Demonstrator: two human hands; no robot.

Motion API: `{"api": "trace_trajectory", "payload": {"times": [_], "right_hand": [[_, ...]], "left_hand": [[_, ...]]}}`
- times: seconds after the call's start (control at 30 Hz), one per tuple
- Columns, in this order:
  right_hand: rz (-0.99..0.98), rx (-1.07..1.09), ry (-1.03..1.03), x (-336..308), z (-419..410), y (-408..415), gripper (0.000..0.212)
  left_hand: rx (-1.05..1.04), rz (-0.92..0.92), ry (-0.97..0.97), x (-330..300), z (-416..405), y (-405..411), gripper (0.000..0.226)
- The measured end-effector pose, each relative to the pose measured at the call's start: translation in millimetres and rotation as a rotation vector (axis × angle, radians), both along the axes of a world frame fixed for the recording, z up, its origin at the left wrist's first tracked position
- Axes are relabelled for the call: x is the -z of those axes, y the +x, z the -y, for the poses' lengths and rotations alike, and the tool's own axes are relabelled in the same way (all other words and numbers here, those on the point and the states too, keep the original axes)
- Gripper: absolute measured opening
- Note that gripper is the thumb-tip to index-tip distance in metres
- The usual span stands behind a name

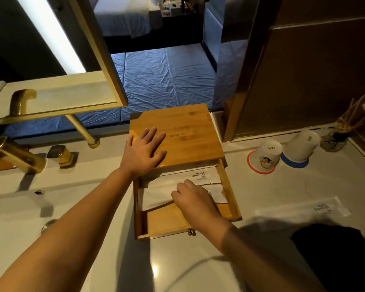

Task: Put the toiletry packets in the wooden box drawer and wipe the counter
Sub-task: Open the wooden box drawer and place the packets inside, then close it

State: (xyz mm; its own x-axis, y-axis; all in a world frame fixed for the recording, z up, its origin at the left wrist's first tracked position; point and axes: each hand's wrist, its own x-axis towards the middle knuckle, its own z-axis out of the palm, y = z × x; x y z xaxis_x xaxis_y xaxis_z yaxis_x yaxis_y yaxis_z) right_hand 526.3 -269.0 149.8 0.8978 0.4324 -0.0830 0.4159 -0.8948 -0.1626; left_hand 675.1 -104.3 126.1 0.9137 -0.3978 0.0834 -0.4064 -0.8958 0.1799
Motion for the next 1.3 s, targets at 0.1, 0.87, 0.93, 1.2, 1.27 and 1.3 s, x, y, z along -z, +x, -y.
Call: {"api": "trace_trajectory", "payload": {"times": [0.1,0.87,0.93,1.2,1.27,1.3], "right_hand": [[-0.052,-0.007,-0.017,2,2,5,0.026],[-0.170,0.340,0.217,-2,48,-51,0.051],[-0.011,0.407,0.304,-5,70,-61,0.042],[0.155,0.580,0.039,31,185,-99,0.038],[0.090,0.598,0.035,36,197,-98,0.039],[0.058,0.611,0.040,40,201,-96,0.038]], "left_hand": [[-0.007,-0.009,-0.004,-2,1,-1,0.061],[0.007,-0.037,0.010,-6,1,-3,0.062],[0.005,-0.042,0.018,-7,1,-3,0.063],[0.007,-0.050,0.040,-11,3,-5,0.064],[0.002,-0.051,0.040,-10,2,-5,0.065],[0.000,-0.049,0.043,-10,2,-5,0.065]]}}
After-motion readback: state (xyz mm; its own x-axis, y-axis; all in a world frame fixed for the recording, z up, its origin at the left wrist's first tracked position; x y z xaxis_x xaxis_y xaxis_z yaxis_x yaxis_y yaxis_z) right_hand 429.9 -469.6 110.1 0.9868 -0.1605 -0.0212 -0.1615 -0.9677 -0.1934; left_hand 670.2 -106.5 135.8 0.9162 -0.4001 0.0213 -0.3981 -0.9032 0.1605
